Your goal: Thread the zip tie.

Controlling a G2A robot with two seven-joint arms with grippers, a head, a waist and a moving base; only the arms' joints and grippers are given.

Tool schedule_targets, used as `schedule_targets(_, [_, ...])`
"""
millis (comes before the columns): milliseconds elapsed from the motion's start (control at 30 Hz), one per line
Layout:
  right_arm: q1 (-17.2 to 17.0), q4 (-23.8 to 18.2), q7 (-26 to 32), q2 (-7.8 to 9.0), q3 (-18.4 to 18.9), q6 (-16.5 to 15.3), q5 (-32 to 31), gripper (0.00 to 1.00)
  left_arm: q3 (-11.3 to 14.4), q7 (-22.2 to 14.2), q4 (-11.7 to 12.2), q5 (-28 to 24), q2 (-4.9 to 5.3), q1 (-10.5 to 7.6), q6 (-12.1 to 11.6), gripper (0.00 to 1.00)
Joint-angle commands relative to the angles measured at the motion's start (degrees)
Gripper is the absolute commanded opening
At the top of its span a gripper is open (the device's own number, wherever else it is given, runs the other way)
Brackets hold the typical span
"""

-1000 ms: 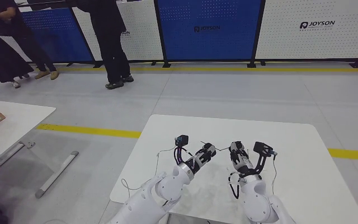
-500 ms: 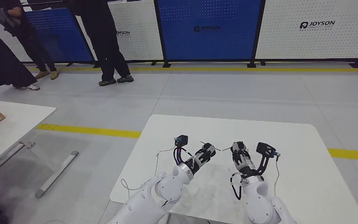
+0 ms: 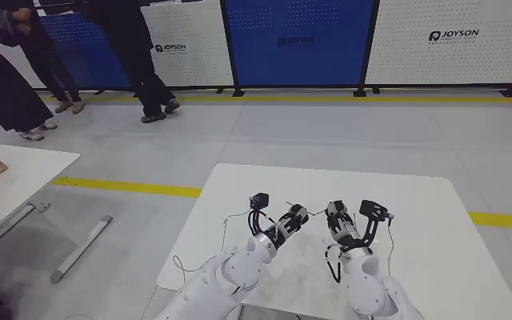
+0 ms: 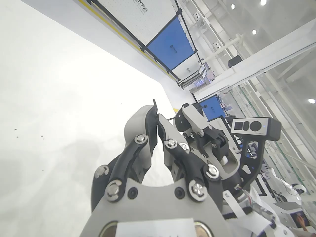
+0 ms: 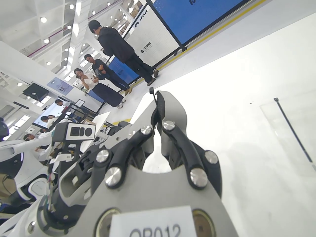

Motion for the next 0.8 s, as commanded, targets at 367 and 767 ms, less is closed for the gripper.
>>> schedule_targets(367, [-1.11,-1.39,-0.56,-0.01,0.81,0.05,-0.18,0.0,0.0,0.0,0.0,0.0,0.0,0.0,0.0,0.0])
schedule_targets(767, [-1.13,-1.34,0.17,-0.09,0.99,0.31,-0.36,0.0,0.0,0.0,0.0,0.0,0.0,0.0,0.0,0.0])
